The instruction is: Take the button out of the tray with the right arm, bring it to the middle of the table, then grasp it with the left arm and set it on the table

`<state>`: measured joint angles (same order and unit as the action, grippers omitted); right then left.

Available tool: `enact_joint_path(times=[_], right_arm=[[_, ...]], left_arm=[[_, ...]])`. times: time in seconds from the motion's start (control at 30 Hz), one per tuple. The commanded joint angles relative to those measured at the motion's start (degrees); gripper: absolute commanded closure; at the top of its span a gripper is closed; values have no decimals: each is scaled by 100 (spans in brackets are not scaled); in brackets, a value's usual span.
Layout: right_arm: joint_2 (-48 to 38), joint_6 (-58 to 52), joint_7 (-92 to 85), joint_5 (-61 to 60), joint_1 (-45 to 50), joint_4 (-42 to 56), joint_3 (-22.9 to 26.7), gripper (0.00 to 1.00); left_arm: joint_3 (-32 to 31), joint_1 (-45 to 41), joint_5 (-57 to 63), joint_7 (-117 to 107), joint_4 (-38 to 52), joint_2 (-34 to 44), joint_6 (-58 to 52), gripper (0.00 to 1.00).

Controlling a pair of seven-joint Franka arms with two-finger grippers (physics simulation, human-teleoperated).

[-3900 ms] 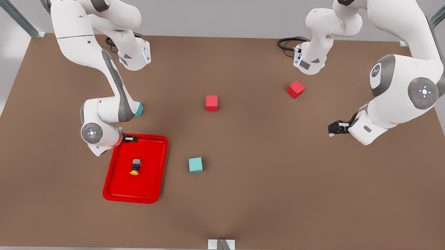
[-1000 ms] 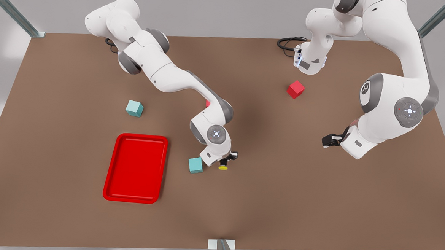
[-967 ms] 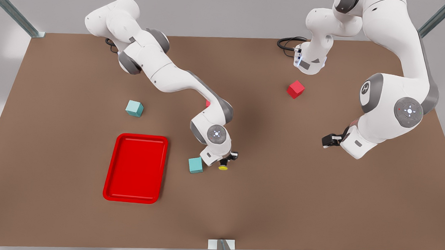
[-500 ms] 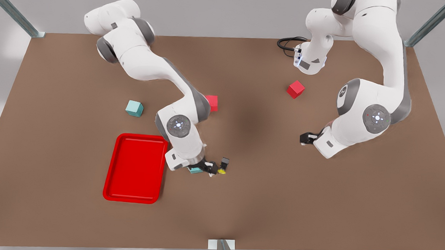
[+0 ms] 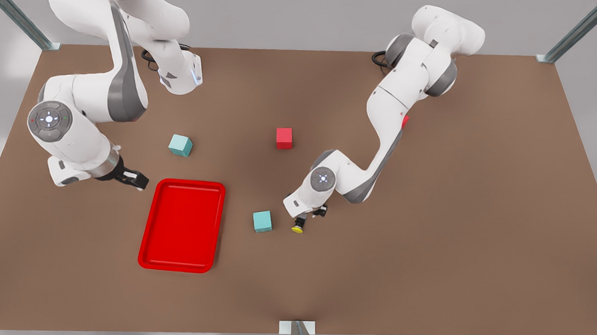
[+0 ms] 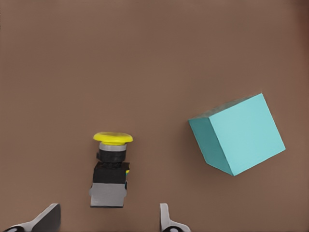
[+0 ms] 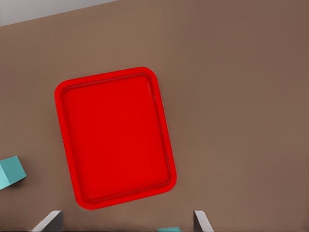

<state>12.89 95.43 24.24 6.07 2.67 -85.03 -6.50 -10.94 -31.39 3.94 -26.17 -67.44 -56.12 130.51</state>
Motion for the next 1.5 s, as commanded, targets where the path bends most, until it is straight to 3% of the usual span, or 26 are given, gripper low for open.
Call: enact_joint_path(times=[0.0, 0.1, 0.27, 1.03, 1.2, 1.33, 1.47], right_arm=[[64, -173, -2231, -9, -39, 13, -1, 0], [143, -174, -2266, 17, -144, 65, 8, 0], [135, -174, -2415, -18, -364, 74, 26, 0], [143, -174, -2547, -97, -355, 66, -1, 0], [135, -174, -2556, -79, -443, 74, 8, 0], [161, -182, -2547, -88, -452, 180, 17, 0], [170, -191, -2538, -62, -382, 180, 26, 0]], left_arm=[[13, 1, 36, -881, 73, -101, 968, 0], [83, 72, 669, -213, -67, -101, 924, 0], [83, 28, 660, 350, -67, -83, 168, 0], [83, -43, 282, 798, 451, -558, 107, 0], [83, -43, 282, 798, 460, -567, 107, 18], [83, -43, 282, 798, 460, -558, 107, 26], [83, -43, 282, 789, 565, -575, 115, 27]])
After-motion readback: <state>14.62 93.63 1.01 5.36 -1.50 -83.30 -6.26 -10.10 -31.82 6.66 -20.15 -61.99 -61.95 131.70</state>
